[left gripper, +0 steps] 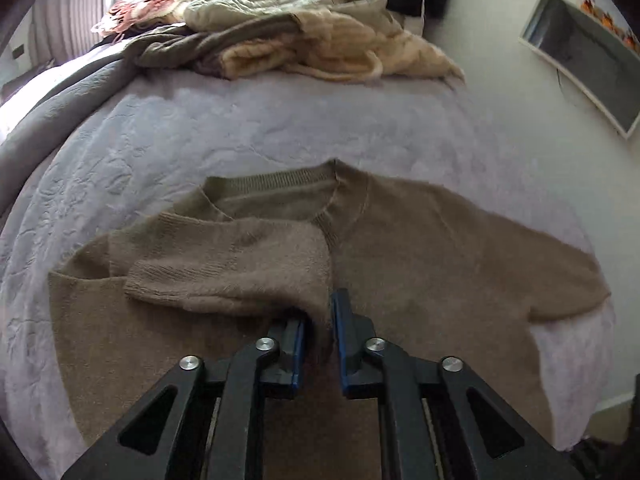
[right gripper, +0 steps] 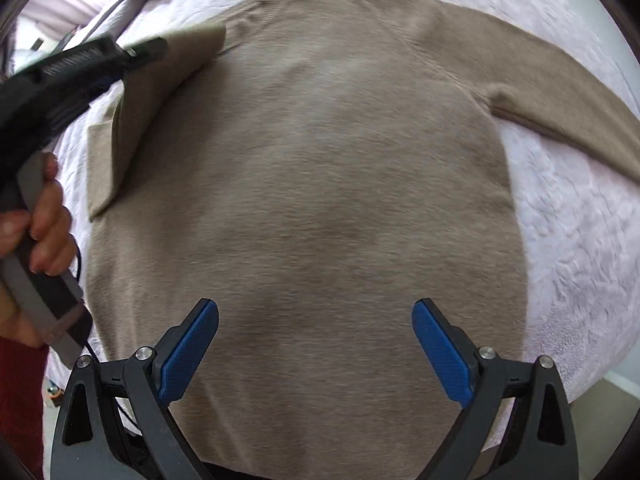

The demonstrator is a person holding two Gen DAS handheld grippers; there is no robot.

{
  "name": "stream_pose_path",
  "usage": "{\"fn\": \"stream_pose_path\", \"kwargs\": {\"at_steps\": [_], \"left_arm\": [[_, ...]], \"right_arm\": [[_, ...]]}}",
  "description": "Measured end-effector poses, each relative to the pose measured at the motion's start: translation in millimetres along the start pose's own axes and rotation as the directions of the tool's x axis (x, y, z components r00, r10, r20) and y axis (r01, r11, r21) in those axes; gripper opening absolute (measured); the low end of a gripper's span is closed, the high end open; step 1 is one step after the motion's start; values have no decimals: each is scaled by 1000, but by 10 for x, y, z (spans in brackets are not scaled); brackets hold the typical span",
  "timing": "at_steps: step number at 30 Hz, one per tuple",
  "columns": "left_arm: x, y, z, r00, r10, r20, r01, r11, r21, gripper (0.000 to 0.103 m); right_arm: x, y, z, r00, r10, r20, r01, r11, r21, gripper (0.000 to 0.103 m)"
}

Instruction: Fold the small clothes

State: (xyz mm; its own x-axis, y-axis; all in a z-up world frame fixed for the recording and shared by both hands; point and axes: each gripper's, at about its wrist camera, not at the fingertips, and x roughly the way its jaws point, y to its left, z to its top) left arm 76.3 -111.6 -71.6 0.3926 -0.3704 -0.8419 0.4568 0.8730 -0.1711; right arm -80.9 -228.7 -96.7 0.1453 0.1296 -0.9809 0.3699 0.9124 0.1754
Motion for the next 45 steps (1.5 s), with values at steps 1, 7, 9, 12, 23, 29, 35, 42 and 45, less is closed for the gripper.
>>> {"fn": "stream_pose_path", "kwargs": {"at_steps": [1,7,9,12,23,29,35,42,45], "left_arm": [[46,-50,-44,1000,26,-13,-26,999,20,46],[-358,131,-203,997,76,15,-76,997,-5,58],[-545,396,-225,996,85,33,-84,996,-41,58],[-740,957,-234,987,153,40,-146,981,-131,58],[-113,2410,-351,984,19,-177,-101,878,-469,58],[-46,2420,-350,990,-19,-143,-53,875,-482,32],[-26,2404,-309,988,-8,-153,-65,884,-464,32],[16,2342,-284,986,17,-167,-91,891,-445,33],[-6,2303,-229,987,22,-157,-89,894,-440,9]], "right_arm": [[16,-56,-2,1000,-2,-3,2,1000,12,98],[-24,-111,103,999,-47,26,47,999,5,98],[-112,-17,222,993,-86,83,90,995,-49,98],[-255,366,435,975,-110,192,145,973,-179,99],[371,2061,1198,899,-157,408,404,659,-635,97],[550,1909,1480,919,-186,348,368,721,-587,8],[-58,460,1552,922,117,370,-88,992,-95,9],[236,-653,1198,878,357,319,-448,847,287,73],[270,-791,1248,871,362,333,-475,796,376,43]]}}
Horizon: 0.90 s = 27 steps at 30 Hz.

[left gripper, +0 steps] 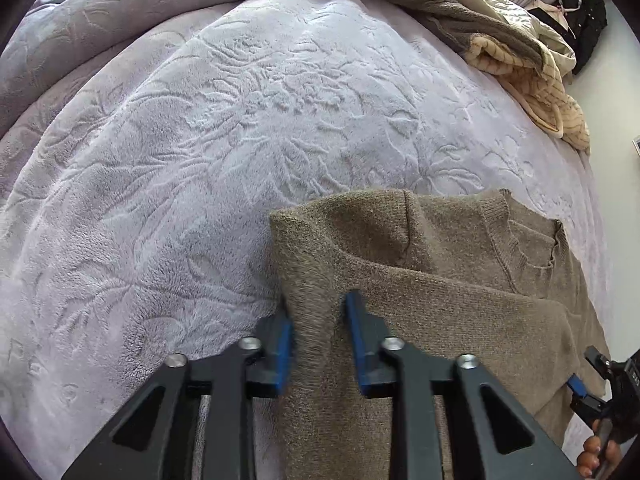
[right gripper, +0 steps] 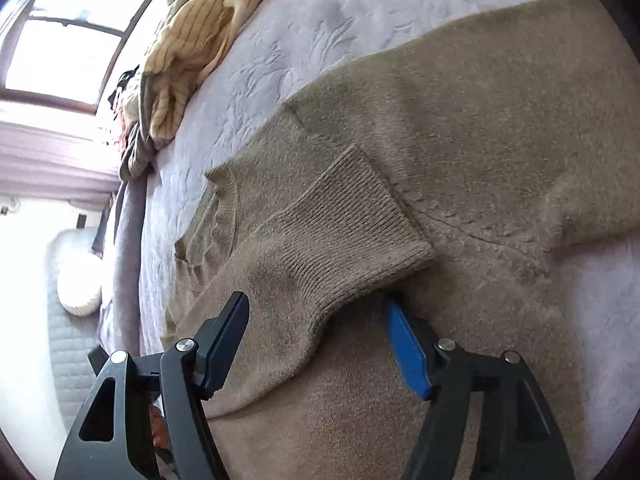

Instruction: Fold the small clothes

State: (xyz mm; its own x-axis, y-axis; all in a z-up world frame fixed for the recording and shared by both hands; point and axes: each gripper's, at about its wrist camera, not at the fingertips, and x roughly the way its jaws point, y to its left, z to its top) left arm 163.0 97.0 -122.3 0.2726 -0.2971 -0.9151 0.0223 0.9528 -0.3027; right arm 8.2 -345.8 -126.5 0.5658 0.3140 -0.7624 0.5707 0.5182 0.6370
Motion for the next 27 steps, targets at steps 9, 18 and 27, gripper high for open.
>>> {"fn": "stream_pose_path", "kwargs": {"at_steps": [9,18,27], "left_arm": [[15,20,140,999,26,31,-29,995,93,9],[-248,217,23,997,30,69,-37,994,100,10],[-690,608,-344,989,123,77,-126,991,33,10]], "right_arm": [[32,181,157,994,-92,64,100,986,-135,8],[-61,-73,-258,998,-62,1,62,997,-36,42],[901,1063,-1652,873,228,-432,-303,947,-111,56]]}}
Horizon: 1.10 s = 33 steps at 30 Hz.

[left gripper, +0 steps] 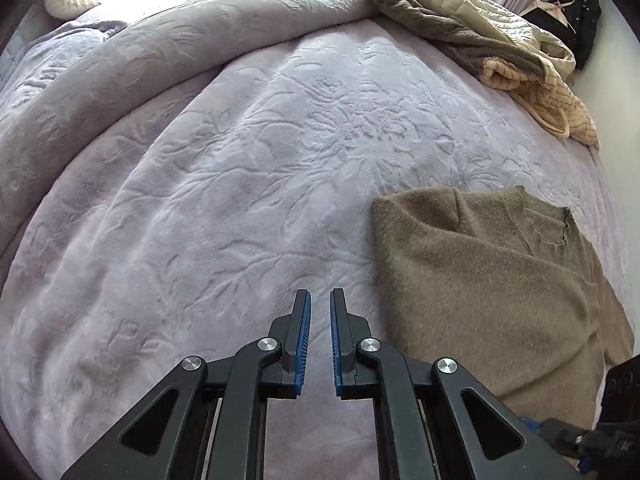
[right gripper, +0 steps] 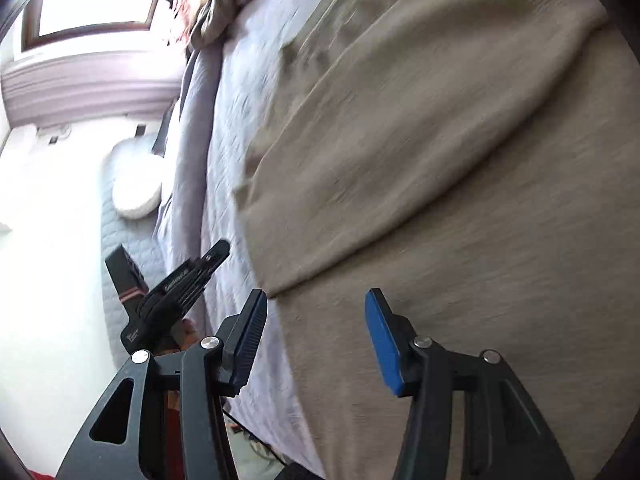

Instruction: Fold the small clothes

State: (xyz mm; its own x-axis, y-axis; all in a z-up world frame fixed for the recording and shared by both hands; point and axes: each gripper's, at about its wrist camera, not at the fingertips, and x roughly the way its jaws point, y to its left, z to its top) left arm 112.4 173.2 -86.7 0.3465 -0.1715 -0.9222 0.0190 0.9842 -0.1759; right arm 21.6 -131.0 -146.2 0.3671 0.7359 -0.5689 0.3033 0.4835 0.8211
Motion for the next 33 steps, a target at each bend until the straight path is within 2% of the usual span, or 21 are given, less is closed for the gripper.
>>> {"fn": "stream_pose_path", "kwargs": {"at_steps": [3,8,12,16,18,20,23,25,28,30,31,32,33], "left_arm": [[-103,180,-184,1000,21,-9,-21,999,-31,10],[-228,487,-461,998,45,-34,-47,996,-70,10],[-258,611,-593,997,65,-40,-68,994,-83,10],[-225,600,-670,996,66,-62,-71,994,-86,10],[-245,557,-695,996,60,-63,-65,994,-85,10],[-282,481,-714,997,57,-54,-61,996,-65,10],[-312,346,-728,997,42,-60,-44,999,-31,10],[-315,245,-731,997,23,-69,-25,1000,-18,10],[-295,30,-736,997,27,-68,-25,999,24,10],[-279,-102,-748,997,20,-77,-17,999,42,10],[-275,-157,-756,997,13,-81,-9,999,46,10],[-273,-221,-766,996,7,-86,-2,999,51,10],[-277,-276,-778,996,7,-91,-2,998,56,10]], "right_arm": [[534,251,-66,999,28,-26,-28,999,-25,56],[896,491,-12,1000,-18,19,19,996,-83,56],[1185,711,6,995,-99,-5,96,980,-172,55],[1441,812,-246,975,-218,-53,190,929,-317,55],[1400,922,-361,968,-248,-42,215,904,-370,55],[1258,936,-405,970,-234,-58,200,917,-346,55],[939,992,-337,956,-290,53,289,887,-361,55],[690,982,-176,934,-330,139,358,858,-369,55],[390,930,118,880,-404,251,472,804,-362,55],[334,740,289,845,-478,240,534,778,-331,55],[359,594,358,834,-518,187,551,778,-301,55],[297,451,371,849,-505,154,527,801,-283,54],[244,415,354,862,-482,156,506,816,-278,53]]}}
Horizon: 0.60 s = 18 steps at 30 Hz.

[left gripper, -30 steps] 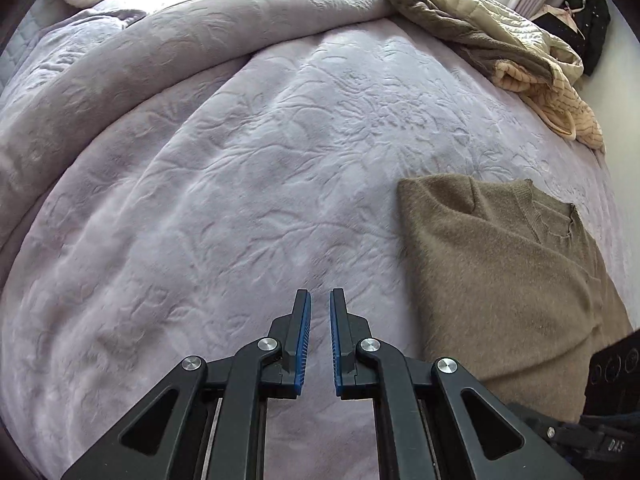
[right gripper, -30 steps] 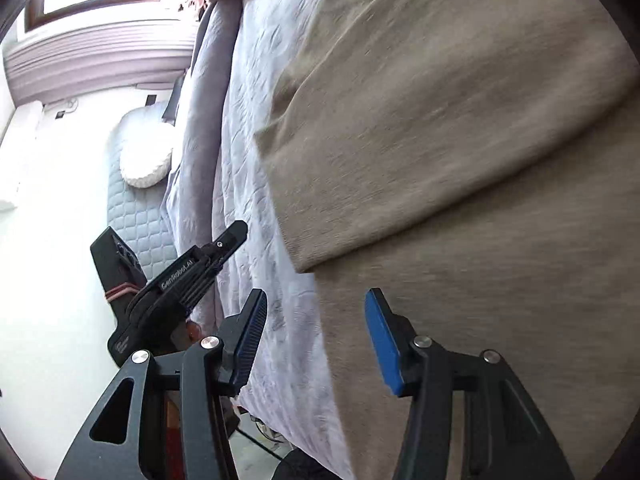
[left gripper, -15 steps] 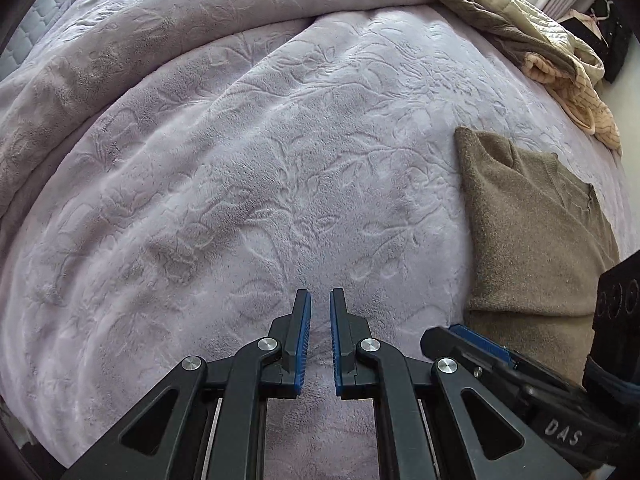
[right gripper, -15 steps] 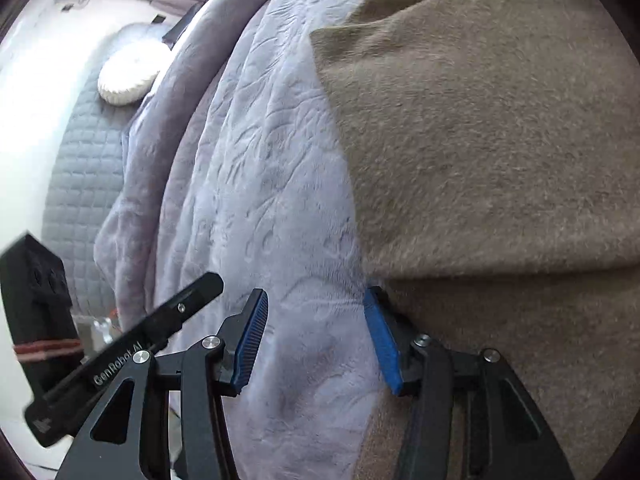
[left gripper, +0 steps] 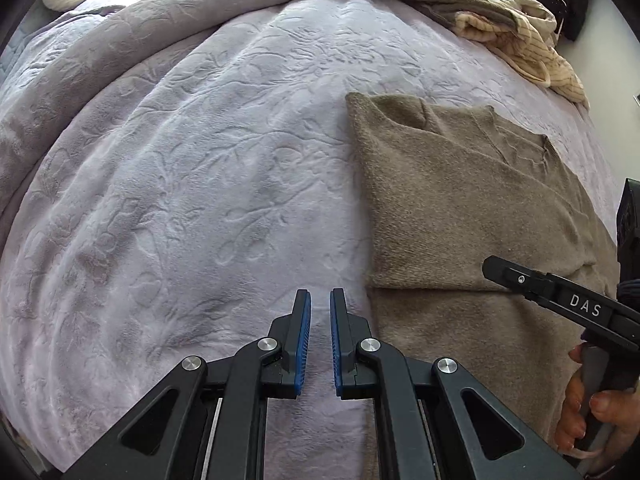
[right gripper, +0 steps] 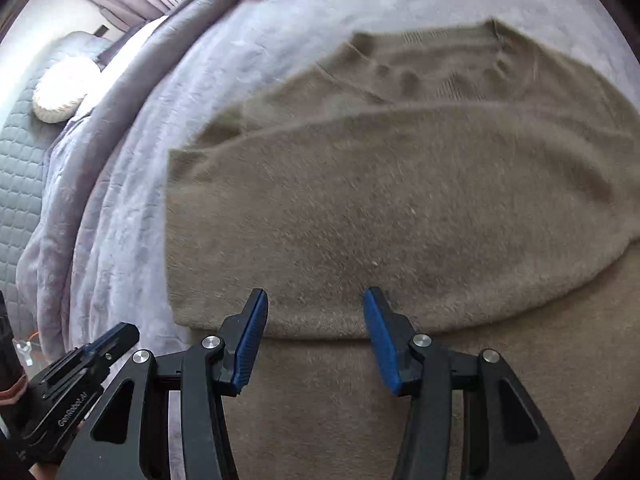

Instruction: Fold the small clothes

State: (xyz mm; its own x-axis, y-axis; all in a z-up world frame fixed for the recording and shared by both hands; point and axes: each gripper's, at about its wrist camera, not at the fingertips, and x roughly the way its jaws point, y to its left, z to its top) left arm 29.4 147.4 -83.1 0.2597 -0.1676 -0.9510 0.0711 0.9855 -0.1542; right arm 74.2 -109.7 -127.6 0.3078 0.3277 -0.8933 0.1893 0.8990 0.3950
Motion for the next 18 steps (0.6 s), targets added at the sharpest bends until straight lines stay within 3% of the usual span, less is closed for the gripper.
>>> {"fn": "stream_pose_path", "kwargs": {"at_steps": [1,3,4,12,16,18], "left_arm": [[3,-49,-5,1000,3,-7,-3,1000,5,10],[20,-139,-23,1000,4,-30,-4,1000,10,64],[16,-171,-36,999,11,-34,-11,1000,1,95],[-15,-456,25,1000,12,-26,-10,997,71,95],[91,-347,429,1000,1,-4,0,1000,21,95],[176,-273,715,1000,-11,28,11,1000,-16,87]], "right_arm": [[-45,-20,-26,1000,9,2,-9,1000,-7,53],[-122,-34,-107,1000,8,-16,-8,1000,-26,53],[-150,-58,-152,1000,11,-24,-12,1000,-22,53],[-439,-285,-496,998,45,-46,-42,998,55,53],[-663,-503,-602,998,50,-28,-47,996,82,53],[-752,-594,-654,998,52,-23,-50,995,92,53]]}}
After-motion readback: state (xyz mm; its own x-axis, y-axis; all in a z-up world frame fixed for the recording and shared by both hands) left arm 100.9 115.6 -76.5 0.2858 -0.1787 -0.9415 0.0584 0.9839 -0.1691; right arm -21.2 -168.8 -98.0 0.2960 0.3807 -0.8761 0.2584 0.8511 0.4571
